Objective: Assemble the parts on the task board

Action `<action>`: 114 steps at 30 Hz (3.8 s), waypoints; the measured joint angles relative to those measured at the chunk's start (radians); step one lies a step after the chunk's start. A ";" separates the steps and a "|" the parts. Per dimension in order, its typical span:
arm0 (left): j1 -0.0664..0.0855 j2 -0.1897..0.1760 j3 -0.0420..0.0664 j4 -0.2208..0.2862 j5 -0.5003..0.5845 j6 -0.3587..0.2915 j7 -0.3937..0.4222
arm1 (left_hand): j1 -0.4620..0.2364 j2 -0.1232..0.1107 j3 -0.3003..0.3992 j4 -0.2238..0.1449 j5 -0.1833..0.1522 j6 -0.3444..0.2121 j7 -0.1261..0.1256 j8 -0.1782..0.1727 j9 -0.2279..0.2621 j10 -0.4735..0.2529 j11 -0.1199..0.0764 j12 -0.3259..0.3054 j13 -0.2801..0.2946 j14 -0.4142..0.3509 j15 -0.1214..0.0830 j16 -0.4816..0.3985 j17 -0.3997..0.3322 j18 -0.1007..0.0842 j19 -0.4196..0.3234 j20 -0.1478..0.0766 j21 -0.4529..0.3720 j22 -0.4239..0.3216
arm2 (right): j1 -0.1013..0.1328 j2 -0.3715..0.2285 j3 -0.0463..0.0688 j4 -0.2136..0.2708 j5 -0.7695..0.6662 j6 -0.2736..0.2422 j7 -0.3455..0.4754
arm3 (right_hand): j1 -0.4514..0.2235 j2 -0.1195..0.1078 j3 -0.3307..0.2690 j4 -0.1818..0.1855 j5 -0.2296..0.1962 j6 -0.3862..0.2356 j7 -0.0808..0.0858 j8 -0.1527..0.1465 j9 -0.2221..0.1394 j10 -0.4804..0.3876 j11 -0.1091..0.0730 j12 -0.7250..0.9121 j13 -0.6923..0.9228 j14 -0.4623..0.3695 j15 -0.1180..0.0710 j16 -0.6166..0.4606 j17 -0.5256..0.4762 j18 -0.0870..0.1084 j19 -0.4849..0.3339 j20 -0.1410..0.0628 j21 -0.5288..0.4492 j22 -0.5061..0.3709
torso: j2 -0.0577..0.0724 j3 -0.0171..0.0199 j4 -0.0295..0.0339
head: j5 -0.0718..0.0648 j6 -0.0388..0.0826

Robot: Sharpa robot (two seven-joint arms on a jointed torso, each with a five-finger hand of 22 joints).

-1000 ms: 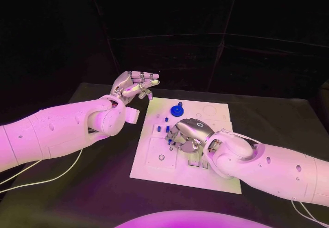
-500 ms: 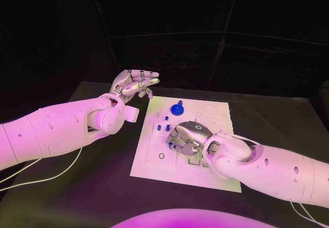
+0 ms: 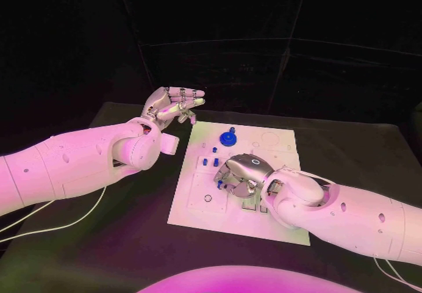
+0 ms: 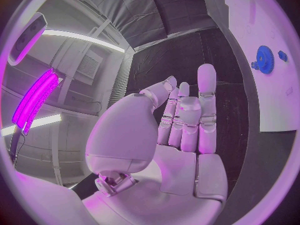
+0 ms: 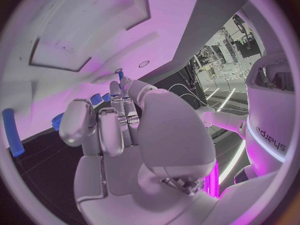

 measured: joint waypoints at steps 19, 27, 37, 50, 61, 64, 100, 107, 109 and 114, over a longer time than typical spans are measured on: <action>0.000 0.001 0.000 -0.005 0.000 0.003 -0.001 | 0.000 0.000 0.000 0.000 0.000 0.000 0.000 0.000 0.000 0.000 0.000 0.000 0.000 0.000 0.000 0.000 0.000 0.000 0.000 0.000 0.000 0.000 | -0.002 -0.005 -0.001 0.002 -0.006 -0.006 -0.006 | 0.000 0.000 0.000 0.000 0.006 0.000 0.000 0.000 0.000 0.000 0.000 0.000 0.000 0.000 0.000 0.000 0.000 0.000 0.000 0.000 0.000 0.000 | -0.001 -0.0001 0.0007 | -0.002 -0.004; 0.000 0.001 0.000 -0.008 0.000 0.003 -0.001 | 0.000 0.000 0.000 0.000 0.000 0.000 0.000 0.000 0.000 0.000 0.000 0.000 0.000 0.000 0.000 0.000 -0.001 0.000 0.000 0.000 -0.004 -0.001 | -0.003 -0.007 -0.002 0.006 -0.006 -0.011 -0.002 | 0.000 0.000 0.003 -0.003 0.006 0.002 0.002 0.000 0.000 0.000 0.000 0.000 0.000 0.000 0.000 0.000 0.000 0.000 0.000 0.000 0.000 0.000 | -0.001 0.0003 0.0010 | 0.000 -0.006; 0.000 0.002 0.000 -0.009 0.000 0.003 -0.001 | 0.000 0.000 0.000 0.000 0.000 0.000 0.000 0.000 0.000 0.000 0.000 0.000 0.000 0.000 0.000 0.000 -0.001 0.000 0.000 0.000 -0.004 -0.001 | -0.004 -0.013 -0.002 0.013 -0.012 -0.023 -0.004 | -0.005 0.005 0.003 -0.003 0.006 0.002 0.002 -0.001 0.001 0.000 0.000 0.000 0.000 0.000 0.000 0.000 0.000 0.000 0.000 0.000 0.000 -0.001 | -0.001 0.0004 0.0007 | 0.002 -0.011; 0.000 0.002 0.000 -0.013 0.000 0.003 -0.001 | 0.000 0.000 0.000 0.000 0.000 0.000 0.000 0.000 0.000 0.000 0.000 0.000 0.000 0.000 0.000 0.000 -0.001 0.000 0.000 0.000 -0.004 -0.001 | -0.004 -0.018 -0.002 0.017 -0.028 -0.025 -0.015 | -0.009 0.001 0.003 -0.003 0.006 0.006 -0.001 -0.001 0.000 0.000 0.000 0.000 0.000 0.000 0.000 0.000 0.001 0.000 0.000 0.000 0.000 -0.001 | -0.001 0.0001 0.0008 | 0.002 -0.013; 0.000 0.004 0.000 -0.015 0.000 0.003 -0.002 | 0.000 0.000 0.000 0.000 0.000 0.000 0.000 0.000 0.000 0.000 0.000 0.000 0.000 0.000 0.000 0.000 -0.001 0.000 0.000 0.000 -0.004 -0.001 | -0.004 -0.015 -0.002 0.016 -0.035 -0.010 -0.020 | -0.009 0.001 0.003 -0.003 0.006 0.006 -0.001 -0.001 0.000 0.000 0.000 0.000 0.000 0.000 0.000 0.000 0.001 0.000 0.000 0.000 0.000 -0.001 | -0.001 -0.0001 0.0012 | 0.002 -0.015; 0.000 0.004 0.000 -0.016 0.000 0.004 -0.002 | 0.000 0.000 0.000 0.000 0.000 0.000 0.000 0.000 0.000 0.000 0.000 0.000 0.000 0.000 0.000 0.000 -0.001 0.000 0.000 0.000 -0.004 -0.001 | -0.004 -0.014 -0.002 0.016 -0.036 -0.003 -0.020 | -0.009 0.001 0.003 -0.003 0.006 0.006 -0.001 -0.001 0.001 0.000 0.000 0.000 0.000 0.000 0.000 0.000 0.001 0.000 0.000 0.000 0.000 -0.001 | -0.001 -0.0001 0.0014 | 0.002 -0.015; 0.000 0.004 0.000 -0.020 0.000 0.010 -0.007 | 0.000 0.000 -0.003 -0.003 0.000 0.000 0.000 0.000 0.000 0.000 0.000 0.004 0.000 0.000 0.000 0.000 -0.004 0.000 0.000 0.000 -0.004 -0.002 | -0.004 0.007 -0.002 0.003 -0.079 0.035 -0.043 | -0.078 -0.022 -0.026 0.004 0.023 -0.007 0.007 0.000 0.000 -0.038 0.016 -0.036 -0.006 0.000 0.000 0.000 -0.017 0.000 -0.004 0.004 -0.005 -0.022 | -0.001 -0.0008 0.0011 | 0.000 -0.012; 0.000 0.004 0.000 -0.021 0.000 0.012 -0.008 | 0.000 0.000 -0.003 -0.003 0.000 0.000 0.000 0.000 0.000 0.000 0.000 0.004 0.000 0.000 0.000 0.000 -0.004 0.000 0.000 0.000 -0.004 -0.002 | -0.004 0.003 -0.002 0.002 -0.078 0.033 -0.047 | -0.091 -0.035 -0.037 0.001 0.023 -0.060 0.019 -0.006 -0.006 -0.092 0.030 -0.058 -0.008 0.000 0.011 -0.013 -0.044 0.000 -0.022 0.014 -0.023 -0.055 | -0.001 -0.0003 0.0011 | 0.000 -0.012; 0.000 0.004 0.000 -0.021 0.000 0.012 -0.009 | 0.000 0.000 -0.003 -0.003 0.000 0.000 0.000 0.000 0.000 0.000 0.000 0.004 0.000 0.000 0.000 0.000 -0.004 0.000 0.000 0.000 -0.004 -0.002 | -0.004 0.002 -0.002 0.002 -0.078 0.031 -0.047 | -0.095 -0.040 -0.040 0.004 0.023 -0.077 0.018 -0.006 -0.006 -0.095 0.030 -0.058 -0.008 0.000 0.011 -0.014 -0.047 0.000 -0.022 0.014 -0.028 -0.061 | -0.001 -0.0002 0.0011 | 0.000 -0.010; 0.000 0.004 0.000 -0.022 0.000 0.012 -0.010 | 0.000 0.000 -0.003 -0.003 0.000 0.000 0.000 0.000 0.000 0.000 0.000 0.004 0.000 0.000 0.000 0.000 -0.004 0.000 0.000 0.000 -0.004 -0.002 | -0.004 -0.010 -0.002 0.012 -0.077 0.013 -0.043 | -0.113 -0.058 -0.072 0.007 0.034 -0.112 0.013 -0.006 -0.006 -0.113 0.030 -0.058 -0.007 -0.004 0.015 -0.017 -0.054 0.000 -0.027 0.016 -0.039 -0.078 | -0.001 0.0005 0.0011 | 0.000 -0.009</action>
